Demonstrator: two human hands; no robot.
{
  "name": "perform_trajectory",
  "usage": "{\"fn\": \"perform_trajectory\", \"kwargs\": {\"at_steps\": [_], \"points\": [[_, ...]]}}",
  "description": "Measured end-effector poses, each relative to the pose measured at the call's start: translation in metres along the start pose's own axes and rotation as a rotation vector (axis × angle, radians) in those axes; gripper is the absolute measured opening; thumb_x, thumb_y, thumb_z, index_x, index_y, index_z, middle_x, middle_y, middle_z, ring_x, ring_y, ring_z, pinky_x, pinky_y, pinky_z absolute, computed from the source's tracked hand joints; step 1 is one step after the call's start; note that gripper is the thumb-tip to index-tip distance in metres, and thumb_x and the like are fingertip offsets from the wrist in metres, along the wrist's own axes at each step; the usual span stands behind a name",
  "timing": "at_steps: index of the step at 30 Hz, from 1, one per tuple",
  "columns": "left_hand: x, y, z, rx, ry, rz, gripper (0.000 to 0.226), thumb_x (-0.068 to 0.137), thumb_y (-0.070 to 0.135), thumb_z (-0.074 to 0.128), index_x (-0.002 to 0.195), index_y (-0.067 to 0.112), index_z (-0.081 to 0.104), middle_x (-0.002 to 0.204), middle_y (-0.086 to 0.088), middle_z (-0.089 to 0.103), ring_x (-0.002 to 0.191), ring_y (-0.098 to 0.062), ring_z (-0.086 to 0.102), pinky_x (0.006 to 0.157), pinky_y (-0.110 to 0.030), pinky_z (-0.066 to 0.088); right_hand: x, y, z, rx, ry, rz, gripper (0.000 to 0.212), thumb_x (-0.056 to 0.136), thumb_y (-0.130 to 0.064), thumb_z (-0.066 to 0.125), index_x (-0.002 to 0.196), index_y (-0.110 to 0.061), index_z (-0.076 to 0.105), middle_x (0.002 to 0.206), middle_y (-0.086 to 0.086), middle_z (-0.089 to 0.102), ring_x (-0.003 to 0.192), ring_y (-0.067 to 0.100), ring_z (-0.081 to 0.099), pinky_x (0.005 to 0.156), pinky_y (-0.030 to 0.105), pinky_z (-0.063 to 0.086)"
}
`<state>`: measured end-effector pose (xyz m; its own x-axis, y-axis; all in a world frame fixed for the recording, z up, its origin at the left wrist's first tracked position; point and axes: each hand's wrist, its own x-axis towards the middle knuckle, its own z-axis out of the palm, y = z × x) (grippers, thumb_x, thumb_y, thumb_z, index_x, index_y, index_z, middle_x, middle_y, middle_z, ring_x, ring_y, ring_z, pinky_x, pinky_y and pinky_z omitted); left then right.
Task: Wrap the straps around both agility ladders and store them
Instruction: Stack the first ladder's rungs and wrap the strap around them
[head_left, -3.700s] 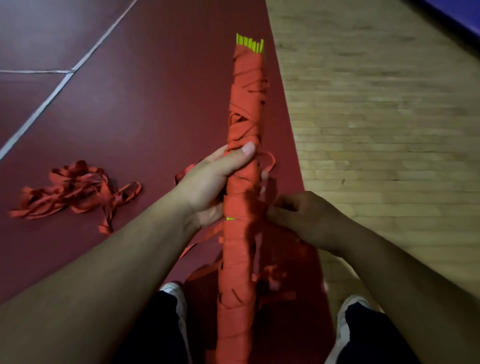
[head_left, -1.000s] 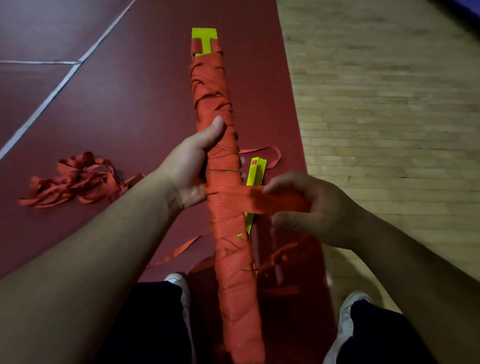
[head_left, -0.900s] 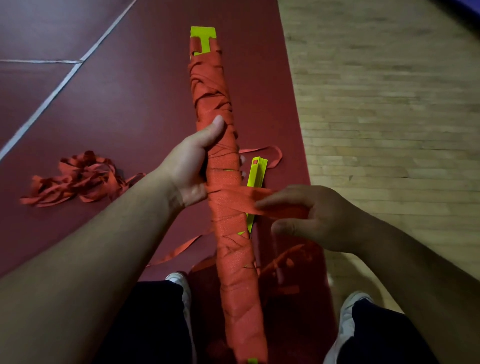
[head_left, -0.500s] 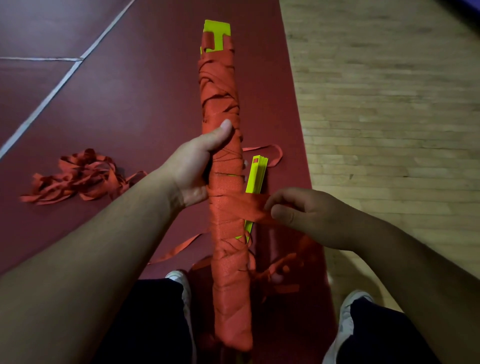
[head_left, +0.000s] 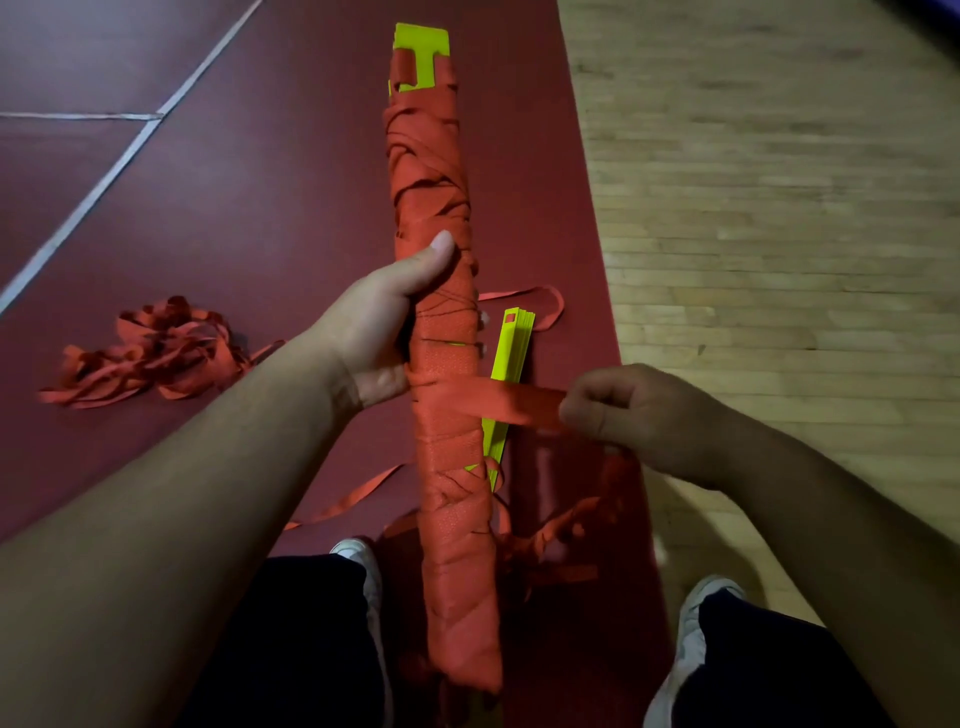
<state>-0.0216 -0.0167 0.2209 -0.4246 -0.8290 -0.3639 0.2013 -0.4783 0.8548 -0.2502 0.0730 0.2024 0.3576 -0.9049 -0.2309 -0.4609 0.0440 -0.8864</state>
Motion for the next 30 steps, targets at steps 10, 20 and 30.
{"fn": "perform_trajectory", "kwargs": {"at_steps": [10, 20, 30], "points": [[-0.002, 0.005, 0.001, -0.043, -0.008, 0.004, 0.033, 0.087, 0.049, 0.057, 0.093, 0.017, 0.064, 0.077, -0.005, 0.063, 0.075, -0.022, 0.064, 0.079, -0.041, 0.056, -0.005, 0.000, -0.006, 0.167, -0.142, 0.018, 0.026, 0.082, -0.035, 0.075, 0.068, -0.013, 0.069, 0.071, 0.012, 0.073, 0.070, 0.026, 0.065, 0.069, 0.031, 0.051], [-0.009, 0.007, 0.019, -0.180, -0.040, 0.076, 0.057, 0.097, 0.059, 0.034, 0.096, 0.011, 0.065, 0.081, -0.011, 0.073, 0.065, -0.022, 0.071, 0.059, -0.031, 0.059, 0.004, -0.003, 0.010, 0.303, 0.077, 0.075, 0.019, 0.090, -0.021, 0.066, 0.085, -0.016, 0.049, 0.050, -0.002, 0.052, 0.039, 0.011, 0.045, 0.048, 0.029, 0.038], [-0.007, -0.001, 0.031, -0.458, -0.173, 0.213, 0.064, 0.094, 0.065, 0.031, 0.105, 0.010, 0.061, 0.081, -0.004, 0.058, 0.074, -0.017, 0.061, 0.069, -0.030, 0.051, 0.000, -0.012, 0.051, 0.702, -0.098, 0.231, 0.034, 0.083, -0.040, 0.059, 0.075, -0.008, 0.064, 0.059, 0.006, 0.064, 0.036, 0.012, 0.043, 0.040, 0.016, 0.036]]}}
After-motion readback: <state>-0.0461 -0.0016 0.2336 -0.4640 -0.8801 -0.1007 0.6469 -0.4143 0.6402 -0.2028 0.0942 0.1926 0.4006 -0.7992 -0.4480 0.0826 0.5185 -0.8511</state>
